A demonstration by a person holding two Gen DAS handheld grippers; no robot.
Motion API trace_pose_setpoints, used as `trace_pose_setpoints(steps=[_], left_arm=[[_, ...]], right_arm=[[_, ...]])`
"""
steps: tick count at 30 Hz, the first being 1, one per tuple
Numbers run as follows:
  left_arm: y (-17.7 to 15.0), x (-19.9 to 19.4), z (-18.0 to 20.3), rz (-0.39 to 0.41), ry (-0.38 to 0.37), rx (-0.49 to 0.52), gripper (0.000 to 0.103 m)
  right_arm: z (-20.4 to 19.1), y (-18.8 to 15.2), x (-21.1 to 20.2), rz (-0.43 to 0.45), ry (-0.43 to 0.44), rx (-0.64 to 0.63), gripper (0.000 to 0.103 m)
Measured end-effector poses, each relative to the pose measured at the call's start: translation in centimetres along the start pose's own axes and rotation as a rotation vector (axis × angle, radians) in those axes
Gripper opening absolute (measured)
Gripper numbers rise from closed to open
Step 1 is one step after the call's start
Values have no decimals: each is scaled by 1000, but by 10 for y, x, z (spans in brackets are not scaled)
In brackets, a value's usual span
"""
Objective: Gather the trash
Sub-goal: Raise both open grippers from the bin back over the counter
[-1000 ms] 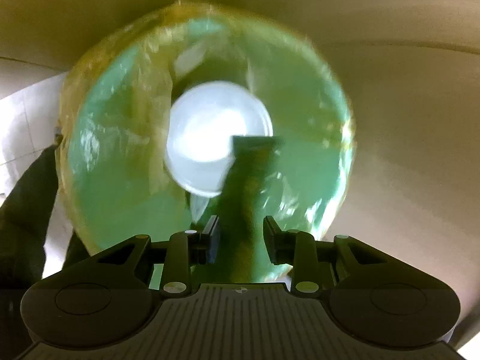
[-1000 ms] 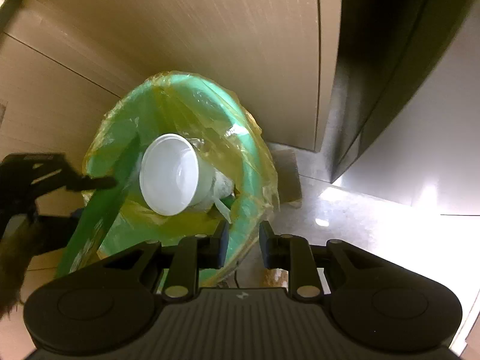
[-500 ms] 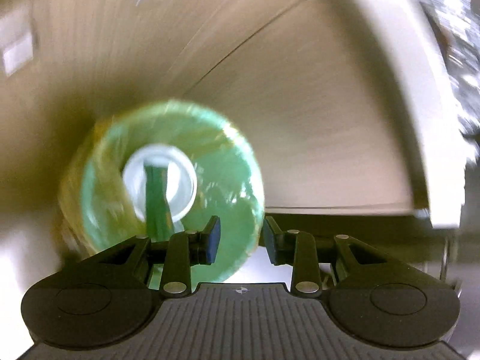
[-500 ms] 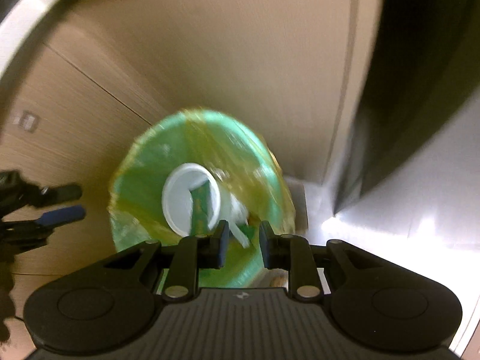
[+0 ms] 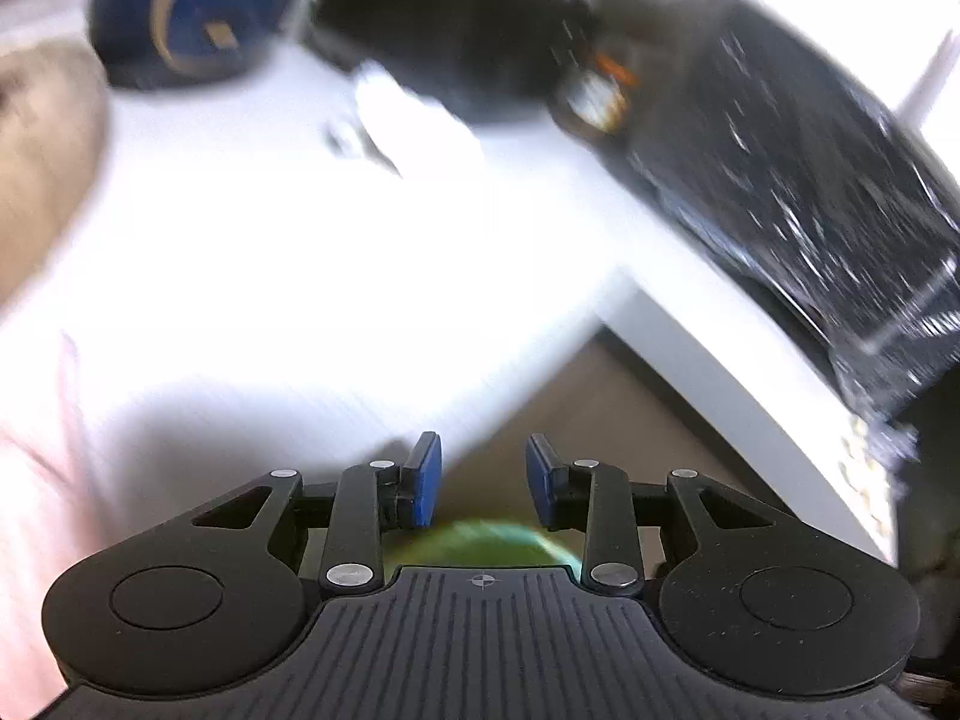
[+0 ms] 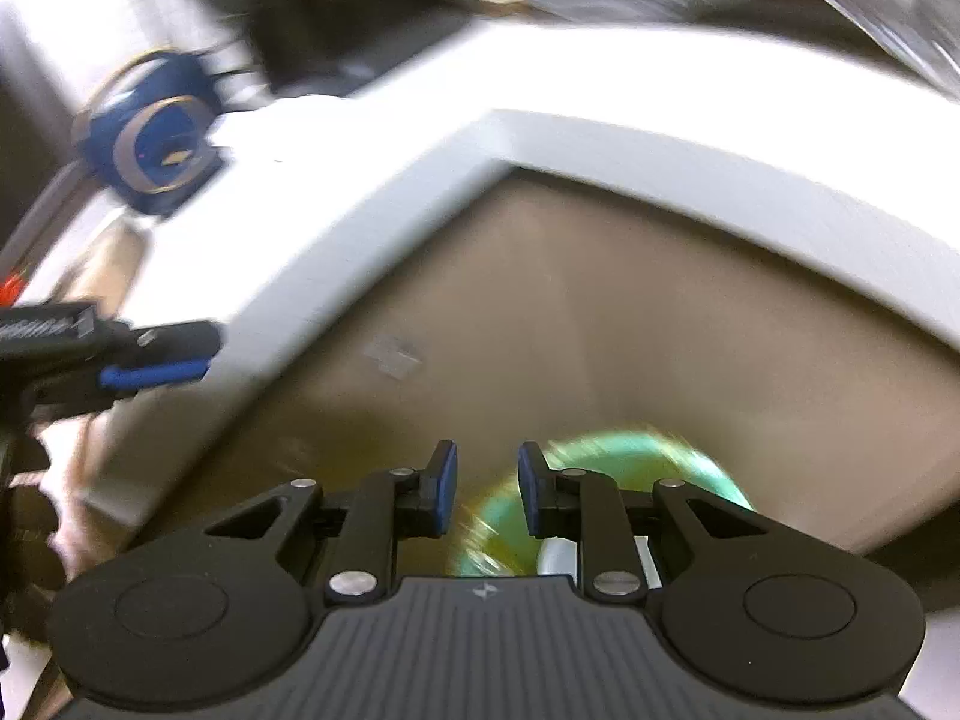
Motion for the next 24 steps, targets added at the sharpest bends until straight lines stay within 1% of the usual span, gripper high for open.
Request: trace_pose_setpoints(steps=[1,2,3,6,9,11,14,16,19,22,24], left_arm=[[8,-7,-5,23,29,9,35],[14,-11,-10,39,46,13,35],[18,-14,-14,50,56,14,35],[33,-20,-27,68,64,14,35],[38,-19,-41,73,59,10,35],[41,-16,-53,73,40,-9,35],[47,-13,-71,76,25,-26,35],[51,-12,-84,83,-9,-50,35],[55,-7,-98,101,-101,-97,35],[57,-2,-108,104,-156,-131,35],[57,1,-110,109,-187,-160,35]], right_arm=[[-15,9,-1,14,5,-44,23],[-30,17,-2,31,5,-86,29],[-45,28,-3,55,4,-128,35],[-77,53,-3,119,-6,-213,42],[-108,80,-3,146,-13,-293,44],[-123,100,4,153,-22,-341,46],[-149,133,21,169,-56,-425,46],[-166,155,31,186,-82,-487,46],[-190,189,53,204,-108,-546,46],[-205,219,84,203,-123,-541,46],[-206,230,107,176,-134,-516,46]])
Point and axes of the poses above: each gripper's, at about its wrist camera, not at the fingertips, and x roughly the way its jaws point, z to its right, y to its top, the point moved 9 cm from there along x, roughly the way its jaws point, and after that the axes turned 8 degrees about -z, right-handed, at the moved point
